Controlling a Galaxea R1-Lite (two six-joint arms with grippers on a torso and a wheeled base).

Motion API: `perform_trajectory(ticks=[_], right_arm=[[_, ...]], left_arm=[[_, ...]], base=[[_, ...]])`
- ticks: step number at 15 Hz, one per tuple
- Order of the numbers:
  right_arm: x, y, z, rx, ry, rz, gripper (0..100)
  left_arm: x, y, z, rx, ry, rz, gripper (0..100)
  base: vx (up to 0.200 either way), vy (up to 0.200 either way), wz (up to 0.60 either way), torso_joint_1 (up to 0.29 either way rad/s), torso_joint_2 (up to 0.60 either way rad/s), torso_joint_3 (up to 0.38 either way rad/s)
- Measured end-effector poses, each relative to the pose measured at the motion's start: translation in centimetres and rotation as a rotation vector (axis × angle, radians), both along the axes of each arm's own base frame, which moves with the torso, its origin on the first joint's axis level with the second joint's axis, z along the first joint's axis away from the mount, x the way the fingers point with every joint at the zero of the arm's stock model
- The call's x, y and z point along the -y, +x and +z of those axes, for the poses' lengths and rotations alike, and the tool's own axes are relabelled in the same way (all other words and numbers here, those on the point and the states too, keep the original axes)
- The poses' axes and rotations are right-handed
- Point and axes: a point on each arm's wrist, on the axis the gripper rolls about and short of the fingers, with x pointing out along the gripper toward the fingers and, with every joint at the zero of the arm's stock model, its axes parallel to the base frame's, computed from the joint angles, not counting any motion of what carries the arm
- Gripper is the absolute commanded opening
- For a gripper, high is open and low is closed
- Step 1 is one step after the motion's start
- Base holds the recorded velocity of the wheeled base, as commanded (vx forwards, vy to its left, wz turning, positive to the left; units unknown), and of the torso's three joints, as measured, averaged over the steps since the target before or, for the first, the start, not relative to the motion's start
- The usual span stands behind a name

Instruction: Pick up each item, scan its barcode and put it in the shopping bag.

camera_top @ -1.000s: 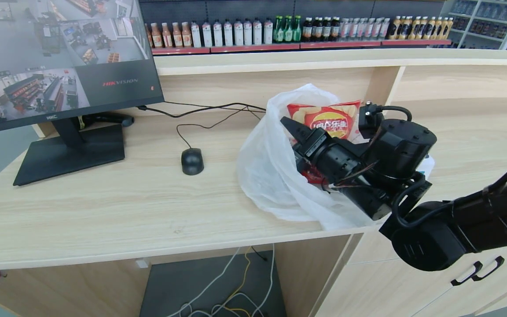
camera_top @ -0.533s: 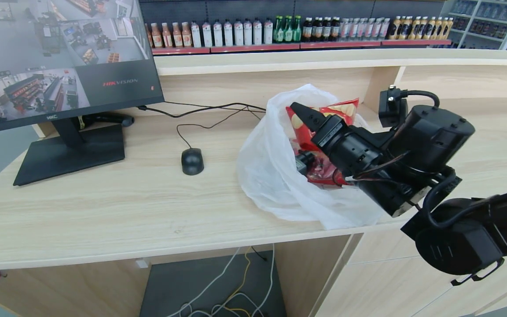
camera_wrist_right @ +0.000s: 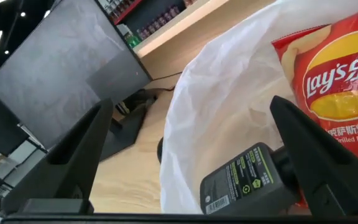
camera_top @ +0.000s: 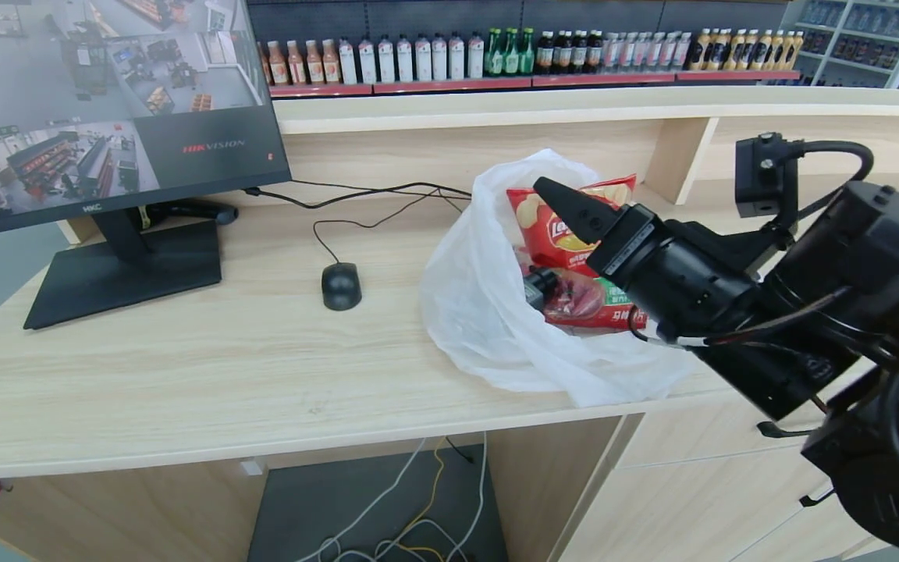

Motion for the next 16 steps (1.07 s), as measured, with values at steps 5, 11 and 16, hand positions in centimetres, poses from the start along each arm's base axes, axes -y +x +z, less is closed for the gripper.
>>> perform_trajectory(ticks=[5,11,16], right_arm=[[2.2,-3.2,-0.1,0.152,-0.115,-0.049,100],[3.9,-5.5,-1.2,0.350,-0.255,-0.107,100],[4.0,-5.8,-0.9,0.514,-0.420,-0.064,100]], left_arm=[[0.0,0.0,0.0,0.000,0.000,0.000,100],[0.0,0.0,0.0,0.000,-0.001,0.000,100],[0.0,0.0,0.0,0.000,-0.001,0.000,100]], base=[[0.000,0.000,0.00,0.000,0.00,0.000],[0.000,0.000,0.00,0.000,0.00,0.000],[0.000,0.000,0.00,0.000,0.00,0.000]])
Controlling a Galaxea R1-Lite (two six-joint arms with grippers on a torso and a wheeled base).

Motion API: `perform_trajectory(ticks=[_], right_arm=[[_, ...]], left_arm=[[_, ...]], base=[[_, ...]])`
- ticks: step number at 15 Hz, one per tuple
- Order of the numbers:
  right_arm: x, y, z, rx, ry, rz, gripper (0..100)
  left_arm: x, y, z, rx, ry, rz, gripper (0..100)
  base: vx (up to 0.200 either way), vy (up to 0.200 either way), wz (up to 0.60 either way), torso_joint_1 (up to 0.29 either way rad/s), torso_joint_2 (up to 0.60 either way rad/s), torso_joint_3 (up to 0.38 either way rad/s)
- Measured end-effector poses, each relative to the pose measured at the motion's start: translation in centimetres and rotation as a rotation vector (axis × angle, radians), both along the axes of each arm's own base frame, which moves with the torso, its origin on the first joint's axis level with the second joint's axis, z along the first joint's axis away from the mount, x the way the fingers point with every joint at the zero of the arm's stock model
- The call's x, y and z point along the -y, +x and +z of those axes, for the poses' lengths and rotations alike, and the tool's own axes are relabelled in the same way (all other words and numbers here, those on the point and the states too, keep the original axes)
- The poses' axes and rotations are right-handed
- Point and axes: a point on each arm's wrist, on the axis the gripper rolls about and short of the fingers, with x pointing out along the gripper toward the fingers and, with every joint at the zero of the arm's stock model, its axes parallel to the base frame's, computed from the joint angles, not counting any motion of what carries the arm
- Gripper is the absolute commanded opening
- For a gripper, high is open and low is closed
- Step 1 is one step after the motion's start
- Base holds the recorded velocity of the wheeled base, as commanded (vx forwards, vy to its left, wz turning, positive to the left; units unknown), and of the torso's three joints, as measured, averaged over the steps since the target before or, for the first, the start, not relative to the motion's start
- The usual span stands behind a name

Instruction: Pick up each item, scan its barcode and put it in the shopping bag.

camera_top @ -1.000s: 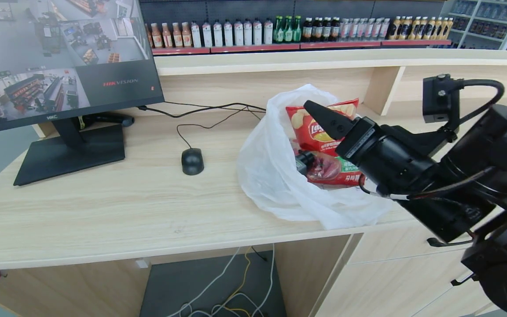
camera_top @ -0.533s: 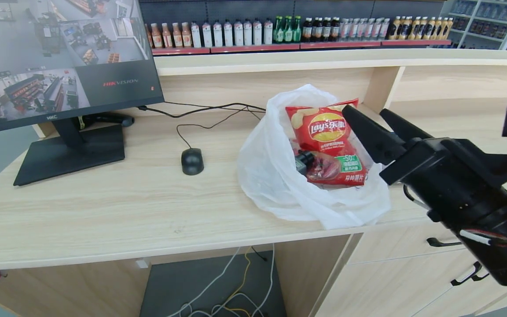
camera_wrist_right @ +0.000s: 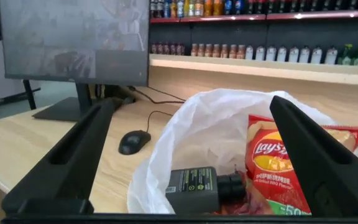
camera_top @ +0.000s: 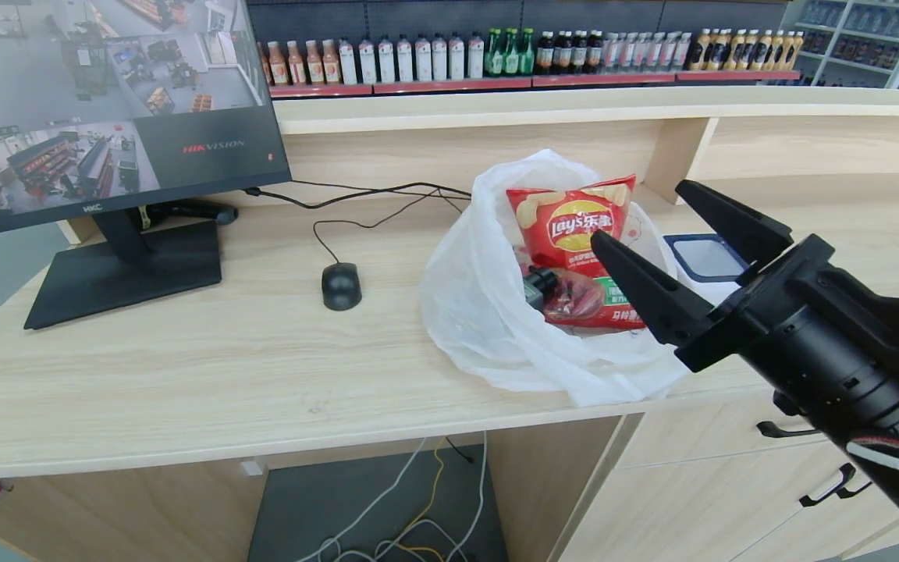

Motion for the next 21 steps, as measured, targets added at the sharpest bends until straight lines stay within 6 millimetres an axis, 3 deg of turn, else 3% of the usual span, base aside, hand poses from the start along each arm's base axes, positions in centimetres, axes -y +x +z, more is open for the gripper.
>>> perform_trajectory(ticks=[5,9,15,21], right_arm=[[-0.07,0.25,0.03,0.006,-0.006,-0.005,100],[-0.24,0.52,-0.14,-0.003,-0.006,-0.004,100],[-0.02,0.73,-0.19,-0.004,-0.007,-0.016,100],[0.08,0.96,-0.20,-0.004,-0.006,-0.026,100]], left_arm=[[0.00,0.00,0.00,0.000,0.002,0.000,100],[0.00,0.00,0.00,0.000,0.003,0.000,100],[0.00,0.00,0.00,0.000,0.004,-0.001,100],[0.00,0.00,0.00,0.000,0.001,-0.001,100]], base=[[0.000,0.000,0.00,0.000,0.00,0.000],[-0.200,0.000,0.00,0.005,0.00,0.001],[0.000,0.000,0.00,0.000,0.00,0.000],[0.000,-0.200,0.00,0.005,0.00,0.003]])
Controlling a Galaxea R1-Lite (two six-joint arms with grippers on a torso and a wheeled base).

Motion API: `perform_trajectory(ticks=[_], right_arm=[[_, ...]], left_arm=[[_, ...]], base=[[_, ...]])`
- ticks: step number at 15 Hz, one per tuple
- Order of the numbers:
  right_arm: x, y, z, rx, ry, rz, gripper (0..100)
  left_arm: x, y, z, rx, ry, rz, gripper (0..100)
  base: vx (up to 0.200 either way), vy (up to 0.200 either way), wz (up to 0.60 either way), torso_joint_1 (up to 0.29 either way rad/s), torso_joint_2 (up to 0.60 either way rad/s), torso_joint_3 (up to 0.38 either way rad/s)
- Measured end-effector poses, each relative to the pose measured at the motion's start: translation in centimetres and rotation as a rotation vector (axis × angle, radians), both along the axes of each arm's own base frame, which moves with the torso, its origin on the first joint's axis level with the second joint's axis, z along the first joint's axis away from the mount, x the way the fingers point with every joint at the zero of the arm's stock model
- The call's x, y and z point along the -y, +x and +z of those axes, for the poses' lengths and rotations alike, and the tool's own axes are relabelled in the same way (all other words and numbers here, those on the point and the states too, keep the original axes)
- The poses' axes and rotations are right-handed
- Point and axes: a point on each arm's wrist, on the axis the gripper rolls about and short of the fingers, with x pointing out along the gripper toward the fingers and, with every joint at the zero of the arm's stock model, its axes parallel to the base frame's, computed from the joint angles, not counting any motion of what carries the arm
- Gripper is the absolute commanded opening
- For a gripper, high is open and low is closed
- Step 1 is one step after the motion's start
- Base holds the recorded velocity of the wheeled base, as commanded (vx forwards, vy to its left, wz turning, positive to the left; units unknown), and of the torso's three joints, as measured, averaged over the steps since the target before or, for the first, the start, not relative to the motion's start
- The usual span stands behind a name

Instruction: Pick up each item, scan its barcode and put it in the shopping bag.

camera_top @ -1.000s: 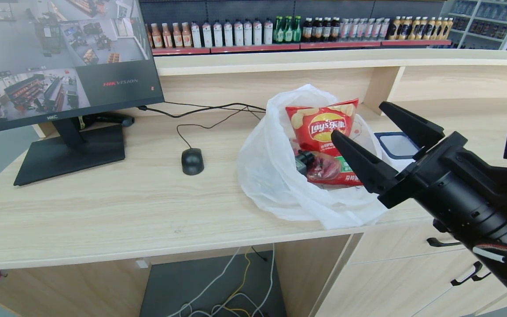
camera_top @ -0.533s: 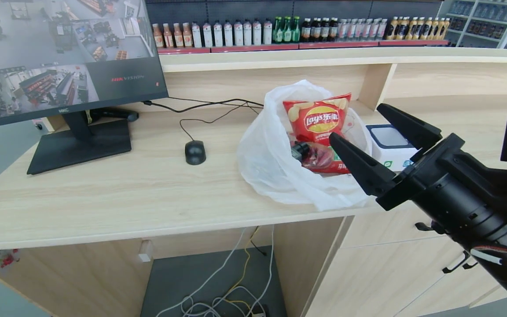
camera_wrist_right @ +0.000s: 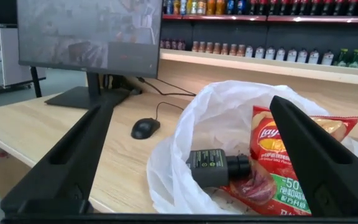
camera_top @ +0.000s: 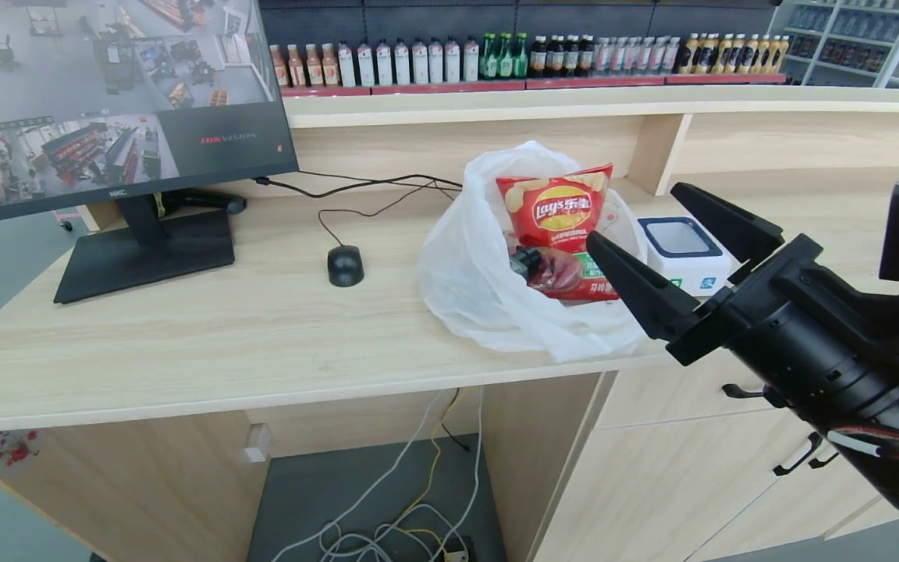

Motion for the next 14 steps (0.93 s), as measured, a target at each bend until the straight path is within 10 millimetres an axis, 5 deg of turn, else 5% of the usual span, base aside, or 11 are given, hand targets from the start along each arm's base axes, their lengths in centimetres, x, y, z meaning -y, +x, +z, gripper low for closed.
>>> perform_trajectory(ticks=[14], right_arm=[[0.00,0.38,0.92,0.026,0.029,-0.005,100]], left_arm=[[0.00,0.00,0.00,0.000,-0.010,0.002,100]], base=[[0.000,-0.200,0.00,0.004,0.00,0.001]])
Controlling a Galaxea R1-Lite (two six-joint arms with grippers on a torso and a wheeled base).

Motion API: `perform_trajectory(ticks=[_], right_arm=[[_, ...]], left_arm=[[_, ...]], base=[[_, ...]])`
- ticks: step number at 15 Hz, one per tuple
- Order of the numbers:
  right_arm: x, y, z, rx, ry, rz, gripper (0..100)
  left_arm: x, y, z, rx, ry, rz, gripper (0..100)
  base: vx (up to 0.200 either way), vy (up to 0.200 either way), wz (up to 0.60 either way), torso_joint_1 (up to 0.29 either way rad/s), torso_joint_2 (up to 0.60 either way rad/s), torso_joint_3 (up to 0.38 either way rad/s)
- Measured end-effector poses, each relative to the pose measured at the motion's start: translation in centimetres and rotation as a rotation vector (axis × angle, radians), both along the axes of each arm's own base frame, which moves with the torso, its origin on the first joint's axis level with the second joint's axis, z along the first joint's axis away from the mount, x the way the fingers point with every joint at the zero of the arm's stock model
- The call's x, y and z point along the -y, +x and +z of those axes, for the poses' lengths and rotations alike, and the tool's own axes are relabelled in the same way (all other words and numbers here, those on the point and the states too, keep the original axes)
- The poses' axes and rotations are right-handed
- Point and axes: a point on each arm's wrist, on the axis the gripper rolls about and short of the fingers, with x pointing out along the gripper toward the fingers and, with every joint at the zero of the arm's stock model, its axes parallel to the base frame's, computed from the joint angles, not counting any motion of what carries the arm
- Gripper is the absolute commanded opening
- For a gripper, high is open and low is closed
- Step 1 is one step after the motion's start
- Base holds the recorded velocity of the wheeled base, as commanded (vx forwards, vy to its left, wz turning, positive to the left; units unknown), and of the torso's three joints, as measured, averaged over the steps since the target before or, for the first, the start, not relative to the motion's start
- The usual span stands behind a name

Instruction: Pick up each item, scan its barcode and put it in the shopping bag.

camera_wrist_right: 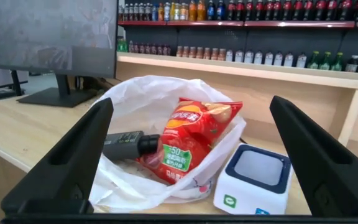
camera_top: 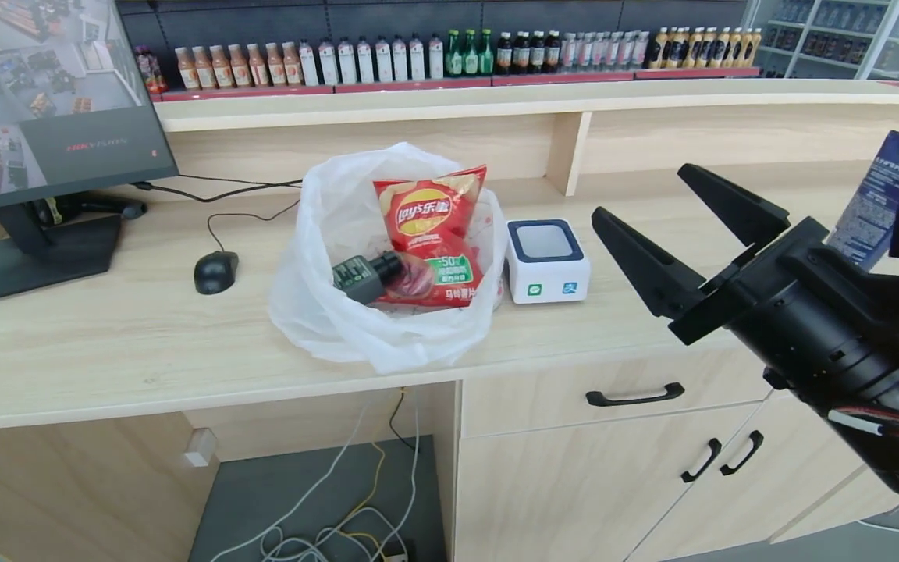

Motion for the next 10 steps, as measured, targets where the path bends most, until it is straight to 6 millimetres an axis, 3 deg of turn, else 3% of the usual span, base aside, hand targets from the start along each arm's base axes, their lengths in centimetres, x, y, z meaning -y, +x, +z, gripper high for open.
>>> perform_trajectory(ticks=[10], right_arm=[[0.69,0.49,0.25,0.008,0.005,-0.035,100]], left_arm=[[0.00,0.00,0.00,0.000,0.000,0.000,100]], base=[[0.000,-0.200,0.00,0.005,0.00,0.000]])
